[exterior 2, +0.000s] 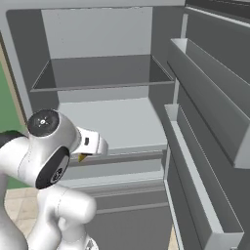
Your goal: Take the cheese, shrimp, and sweet potato from the fridge and place them on the plate on the dining counter to create an appetizer plate.
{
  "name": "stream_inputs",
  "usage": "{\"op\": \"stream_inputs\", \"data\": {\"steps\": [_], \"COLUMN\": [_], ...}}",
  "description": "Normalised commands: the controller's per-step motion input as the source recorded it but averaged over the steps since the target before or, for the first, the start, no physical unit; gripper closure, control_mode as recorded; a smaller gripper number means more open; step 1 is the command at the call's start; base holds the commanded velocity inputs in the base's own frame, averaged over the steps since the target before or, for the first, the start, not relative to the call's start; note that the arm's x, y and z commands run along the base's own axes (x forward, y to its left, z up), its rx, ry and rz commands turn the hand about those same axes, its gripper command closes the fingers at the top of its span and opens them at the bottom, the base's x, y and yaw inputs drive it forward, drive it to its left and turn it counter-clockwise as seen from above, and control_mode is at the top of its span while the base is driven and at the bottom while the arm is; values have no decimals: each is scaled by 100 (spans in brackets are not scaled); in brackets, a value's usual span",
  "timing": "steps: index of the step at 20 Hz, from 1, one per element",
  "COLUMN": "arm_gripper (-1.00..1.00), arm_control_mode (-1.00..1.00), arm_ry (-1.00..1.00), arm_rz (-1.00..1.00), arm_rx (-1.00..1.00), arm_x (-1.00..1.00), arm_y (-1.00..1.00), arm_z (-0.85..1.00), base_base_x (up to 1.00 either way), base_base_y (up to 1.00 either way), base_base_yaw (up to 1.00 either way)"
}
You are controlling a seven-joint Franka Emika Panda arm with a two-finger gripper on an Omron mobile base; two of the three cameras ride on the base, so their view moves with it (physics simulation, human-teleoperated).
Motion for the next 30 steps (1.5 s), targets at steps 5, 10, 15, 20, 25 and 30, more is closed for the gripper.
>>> {"op": "stream_inputs", "data": {"steps": [5,10,15,20,25,30], "arm_gripper": [100,100,100,100,100,100], "arm_control_mode": [-100,-100,100,100,100,100], "arm_ry": [0,0,1,0,0,0], "arm_rz": [0,0,0,0,0,0], "arm_rx": [-1,-4,-1,0,0,0], "arm_x": [-79,-25,-5,0,0,0], "arm_y": [8,30,9,0,0,0], "arm_z": [56,38,0,0,0,0], "base_base_x": [0,0,-59,-100,-100,-100], "base_base_y": [0,0,37,43,39,67], "base_base_yaw": [0,0,0,0,0,-12]}}
